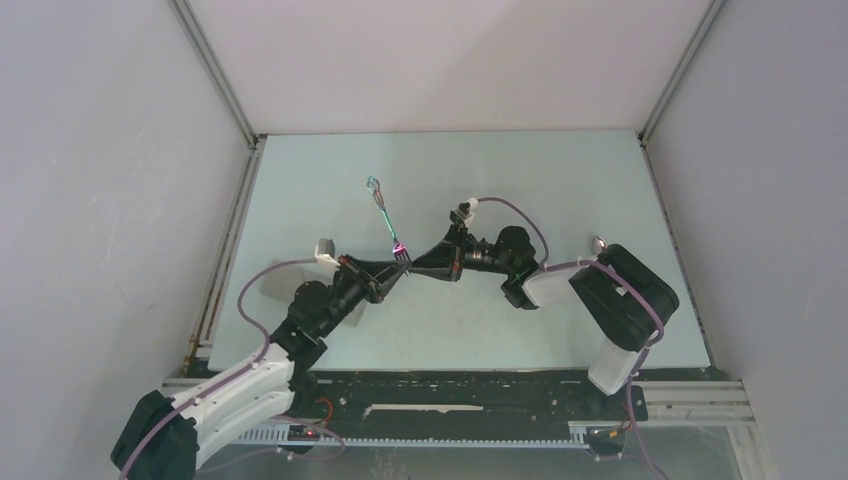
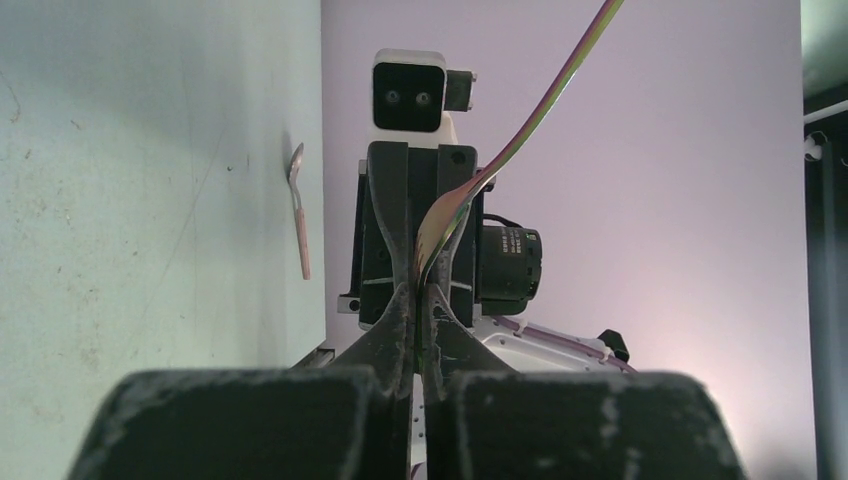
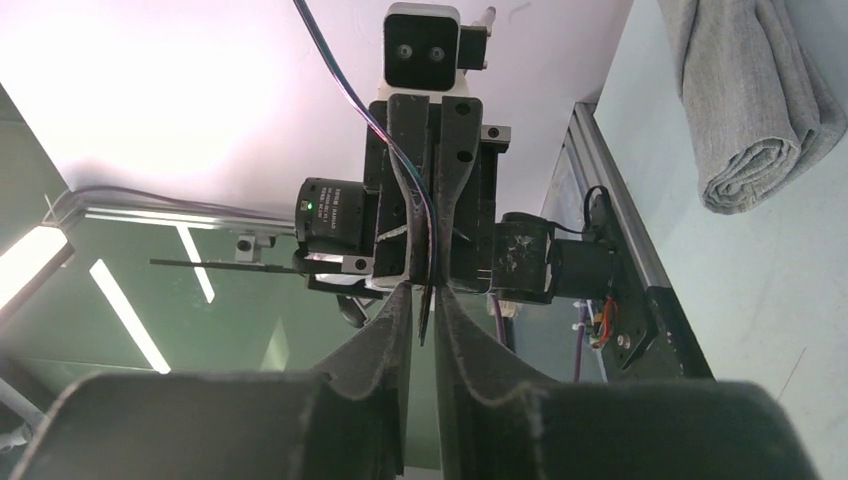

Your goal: Fold the napkin into a case and place the utensils inside

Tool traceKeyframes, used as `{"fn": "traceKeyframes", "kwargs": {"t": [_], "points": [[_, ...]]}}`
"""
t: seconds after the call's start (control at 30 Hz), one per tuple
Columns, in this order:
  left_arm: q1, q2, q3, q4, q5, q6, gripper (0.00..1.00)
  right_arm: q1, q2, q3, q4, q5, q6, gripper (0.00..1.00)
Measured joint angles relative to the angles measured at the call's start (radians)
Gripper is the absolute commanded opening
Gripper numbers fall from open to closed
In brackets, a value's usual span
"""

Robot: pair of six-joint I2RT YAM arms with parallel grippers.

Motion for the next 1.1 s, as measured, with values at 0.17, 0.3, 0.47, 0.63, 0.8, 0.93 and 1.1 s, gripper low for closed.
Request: {"fn": "traceKeyframes", "kwargs": {"t": [0.17, 0.3, 0.47, 0.63, 0.8, 0.93, 1.1], "points": [[0.002, 0.01, 0.014, 0.004, 0.0, 0.011, 0.05, 0.001, 0.0, 0.0, 0.0, 0.003, 0.004, 0.0], [0.003, 0.006, 0.019, -0.027, -0.001, 0.029, 0.41, 0.001, 0.0, 0.0, -0.018, 0.003, -0.004, 0.0], [0.002, -0.074, 0.076, -0.212, -0.002, 0.053, 0.77, -0.004, -0.02, -0.001, -0.123, 0.019, -0.063, 0.0], [0.002, -0.139, 0.191, -0.518, -0.031, 0.111, 0.96, -0.017, -0.084, 0.006, -0.303, 0.021, -0.168, 0.0], [0.002, -0.071, 0.461, -0.985, -0.131, 0.173, 0.84, -0.007, -0.153, 0.124, -0.752, 0.091, -0.398, 0.0], [0.002, 0.009, 0.578, -1.124, -0.179, 0.2, 0.73, 0.028, -0.196, 0.203, -0.967, 0.172, -0.514, 0.0], [0.002, 0.12, 0.589, -1.147, -0.203, 0.201, 0.52, 0.077, -0.216, 0.217, -1.083, 0.228, -0.565, 0.0]]}}
